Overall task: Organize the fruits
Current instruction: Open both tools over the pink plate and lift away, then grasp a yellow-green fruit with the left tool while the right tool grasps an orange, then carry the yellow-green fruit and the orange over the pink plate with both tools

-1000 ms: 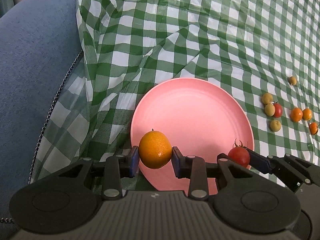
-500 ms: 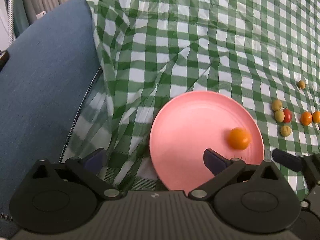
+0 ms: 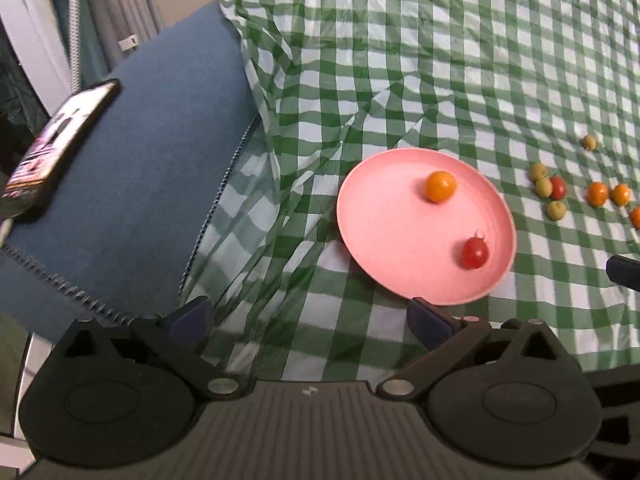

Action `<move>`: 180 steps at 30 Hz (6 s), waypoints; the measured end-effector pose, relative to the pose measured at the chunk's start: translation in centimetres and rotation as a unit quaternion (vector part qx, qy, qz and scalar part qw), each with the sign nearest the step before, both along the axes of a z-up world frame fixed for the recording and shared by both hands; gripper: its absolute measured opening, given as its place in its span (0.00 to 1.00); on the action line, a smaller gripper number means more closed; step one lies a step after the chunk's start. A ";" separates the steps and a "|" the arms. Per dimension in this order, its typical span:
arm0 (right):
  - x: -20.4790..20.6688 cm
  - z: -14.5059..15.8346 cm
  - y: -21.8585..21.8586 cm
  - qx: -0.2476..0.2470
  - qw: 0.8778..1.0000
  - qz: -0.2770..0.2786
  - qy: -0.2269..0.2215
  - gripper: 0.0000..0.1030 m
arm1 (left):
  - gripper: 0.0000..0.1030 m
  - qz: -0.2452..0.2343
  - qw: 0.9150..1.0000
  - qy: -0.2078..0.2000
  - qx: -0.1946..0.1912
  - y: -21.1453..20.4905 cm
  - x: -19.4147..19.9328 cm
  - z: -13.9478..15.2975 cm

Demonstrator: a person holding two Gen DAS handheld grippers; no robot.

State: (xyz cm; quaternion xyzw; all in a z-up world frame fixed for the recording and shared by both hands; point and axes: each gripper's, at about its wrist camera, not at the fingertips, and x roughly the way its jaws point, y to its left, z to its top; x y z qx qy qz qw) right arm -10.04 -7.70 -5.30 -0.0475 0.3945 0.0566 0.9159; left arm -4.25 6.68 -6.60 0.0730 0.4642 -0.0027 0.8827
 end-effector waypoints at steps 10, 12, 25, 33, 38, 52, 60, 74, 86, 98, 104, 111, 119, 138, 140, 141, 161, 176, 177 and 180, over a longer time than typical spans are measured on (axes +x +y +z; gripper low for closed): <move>-4.8 4.6 -2.1 0.005 0.996 -0.050 -0.068 0.99 | 1.00 -0.003 0.997 -0.071 -0.015 -0.4 -5.4 5.6; -5.9 5.3 -2.2 0.003 0.995 -0.052 -0.082 0.99 | 1.00 -0.001 0.997 -0.074 -0.026 -0.3 -6.5 6.3; -11.0 7.8 -1.6 0.003 0.991 -0.055 -0.122 0.99 | 1.00 -0.022 0.995 -0.088 -0.040 -0.5 -10.0 8.5; -11.0 6.7 -3.9 0.053 0.987 -0.091 -0.125 0.99 | 1.00 -0.020 0.997 -0.066 -0.033 -1.2 -9.8 8.2; -10.2 5.5 -6.5 0.059 0.984 -0.117 -0.123 0.99 | 1.00 -0.029 0.998 -0.037 -0.045 -2.7 -8.0 8.0; -4.2 -0.7 -17.8 0.056 0.965 -0.234 -0.105 0.99 | 1.00 -0.111 0.993 0.023 -0.023 -16.2 4.1 3.9; 4.1 -6.2 -22.7 0.050 0.964 -0.248 -0.078 0.99 | 1.00 -0.155 0.984 0.089 -0.007 -24.1 13.1 -2.7; 14.4 -14.3 -26.0 0.029 0.971 -0.232 -0.054 0.99 | 1.00 -0.151 0.976 0.153 -0.019 -26.8 22.0 -10.6; 14.7 -15.7 -25.7 0.013 0.972 -0.227 -0.060 0.99 | 1.00 -0.144 0.974 0.173 -0.015 -26.6 23.4 -12.1; 13.9 -14.3 -24.9 0.014 0.971 -0.223 -0.081 0.38 | 0.27 -0.158 0.973 0.147 -0.077 -26.5 20.6 -9.6; 13.7 -14.2 -25.8 0.036 0.965 -0.245 -0.092 0.38 | 0.27 -0.187 0.973 0.089 -0.103 -25.1 18.4 -6.2; 11.3 -12.0 -25.9 0.036 0.962 -0.248 -0.105 0.38 | 0.27 -0.195 0.976 0.044 -0.089 -23.5 14.8 -2.8; 4.9 -6.9 -23.2 0.051 0.966 -0.226 -0.115 0.38 | 0.27 -0.149 0.985 0.030 -0.081 -18.2 8.3 0.6; -7.1 1.4 -9.2 0.075 0.989 -0.079 -0.096 0.38 | 0.27 -0.062 0.993 -0.010 -0.104 -4.1 -4.7 6.3; -7.8 1.9 -8.1 0.063 0.991 -0.065 -0.101 0.38 | 0.27 -0.052 0.993 -0.019 -0.106 -2.8 -5.7 6.6; -8.0 2.2 -7.6 0.061 0.991 -0.062 -0.102 0.38 | 0.27 -0.048 0.993 -0.023 -0.108 -2.4 -6.2 6.7; -7.6 2.1 -6.1 0.035 0.995 -0.051 -0.084 0.38 | 0.27 -0.026 0.990 -0.031 -0.135 1.1 -6.8 6.7; -2.2 0.6 -3.7 0.026 0.997 -0.019 -0.065 0.38 | 0.27 -0.022 0.991 -0.008 -0.133 -0.1 -0.3 3.9; -1.8 0.4 -3.6 0.026 0.997 -0.017 -0.064 0.38 | 0.27 -0.023 0.991 -0.005 -0.132 -0.3 0.3 3.6; -0.6 -0.1 -3.4 0.028 0.998 -0.013 -0.058 0.38 | 0.27 -0.025 0.992 0.003 -0.127 -0.8 1.7 2.6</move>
